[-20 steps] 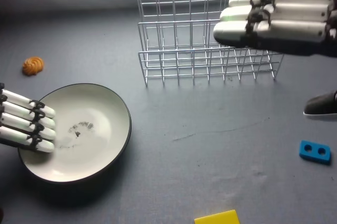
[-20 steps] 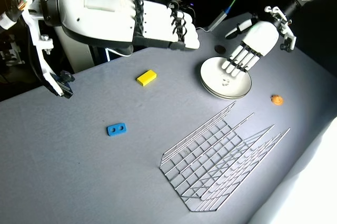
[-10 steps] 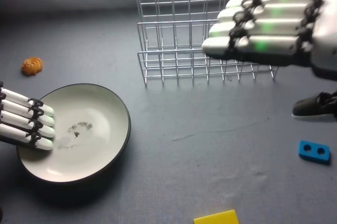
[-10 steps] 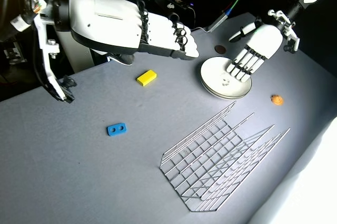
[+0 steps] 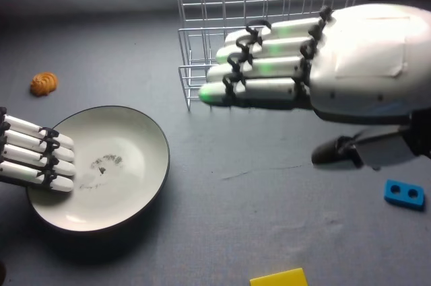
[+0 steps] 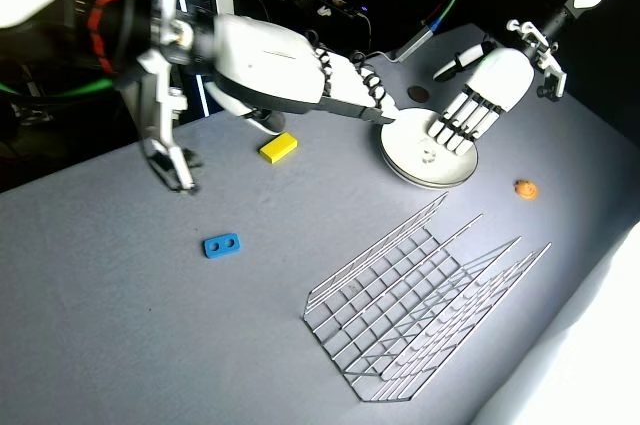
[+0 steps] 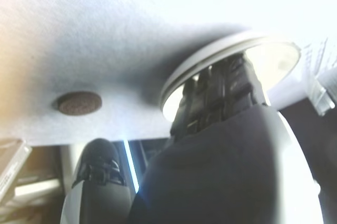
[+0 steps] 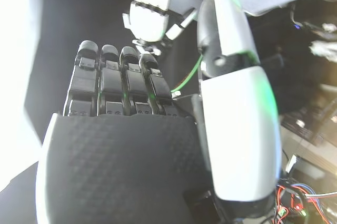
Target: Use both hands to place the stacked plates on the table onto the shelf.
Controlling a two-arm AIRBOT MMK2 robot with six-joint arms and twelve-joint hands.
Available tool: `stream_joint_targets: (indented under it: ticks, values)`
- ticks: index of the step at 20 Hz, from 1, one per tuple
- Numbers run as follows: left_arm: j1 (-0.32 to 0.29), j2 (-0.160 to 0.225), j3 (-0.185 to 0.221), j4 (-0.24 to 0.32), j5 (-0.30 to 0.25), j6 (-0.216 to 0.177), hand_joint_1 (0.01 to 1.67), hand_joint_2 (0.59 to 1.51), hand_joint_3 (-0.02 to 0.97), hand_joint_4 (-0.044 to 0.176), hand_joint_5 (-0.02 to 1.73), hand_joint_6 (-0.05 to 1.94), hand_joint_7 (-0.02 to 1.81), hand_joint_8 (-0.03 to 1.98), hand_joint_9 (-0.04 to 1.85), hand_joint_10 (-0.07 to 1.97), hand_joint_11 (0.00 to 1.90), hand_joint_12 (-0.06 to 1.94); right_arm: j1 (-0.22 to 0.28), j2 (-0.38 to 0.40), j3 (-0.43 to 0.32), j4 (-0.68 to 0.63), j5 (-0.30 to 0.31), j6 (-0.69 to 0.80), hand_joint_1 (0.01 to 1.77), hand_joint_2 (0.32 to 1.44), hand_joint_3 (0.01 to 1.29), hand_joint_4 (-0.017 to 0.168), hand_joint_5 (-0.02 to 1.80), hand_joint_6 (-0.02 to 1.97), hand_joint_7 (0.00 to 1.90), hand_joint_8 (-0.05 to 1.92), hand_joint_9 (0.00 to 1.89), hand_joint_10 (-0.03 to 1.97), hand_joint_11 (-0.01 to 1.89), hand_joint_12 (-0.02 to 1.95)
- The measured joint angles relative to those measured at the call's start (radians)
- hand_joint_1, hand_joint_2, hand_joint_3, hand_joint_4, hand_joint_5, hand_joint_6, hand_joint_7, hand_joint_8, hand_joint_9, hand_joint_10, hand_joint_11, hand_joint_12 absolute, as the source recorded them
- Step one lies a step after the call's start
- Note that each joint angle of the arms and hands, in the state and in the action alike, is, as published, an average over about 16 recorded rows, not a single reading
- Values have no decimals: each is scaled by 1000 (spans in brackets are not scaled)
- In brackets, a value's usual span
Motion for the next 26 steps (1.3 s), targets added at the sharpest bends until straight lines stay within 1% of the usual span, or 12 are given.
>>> stream_joint_targets:
  ticks: [4,8,12,15,18,20,26]
  values:
    - [1,7,-38,-5,28,-5,15,1148,3,-2,-6,2,-9,-17,-5,-5,14,-13,12,-55,13,4,-44,-23,1101,1095,18,-3,13,20,22,12,13,6,18,65]
    - [-9,17,-96,-11,66,-15,14,1150,3,-4,-10,4,-11,-20,-9,1,14,-7,22,-102,24,8,-82,-44,1092,1103,18,-3,13,21,22,13,13,6,20,75]
    - [-27,26,-151,-7,97,-27,13,1153,4,-5,-10,2,-12,-22,-12,4,13,-1,25,-137,34,10,-114,-66,1075,1107,18,-3,12,22,21,12,13,6,21,68]
    - [-50,32,-178,5,109,-34,13,1156,4,-5,-7,2,-10,-21,-8,5,13,1,26,-157,41,12,-135,-79,1057,1108,18,-3,12,21,21,12,13,6,22,51]
    - [-76,36,-186,21,104,-39,12,1158,5,-3,-4,5,-5,-17,-3,4,13,2,28,-168,48,13,-150,-87,1043,1107,18,-3,12,21,21,12,13,6,22,38]
    - [-92,37,-179,32,93,-42,12,1159,5,-2,-1,7,0,-14,1,4,13,2,30,-169,51,13,-157,-86,1036,1105,18,-3,12,21,20,12,13,6,23,30]
    - [-124,40,-128,64,39,-48,12,1160,5,2,6,15,12,-7,15,5,13,2,43,-136,43,14,-166,-70,1038,1095,18,-3,12,21,21,12,14,6,24,23]
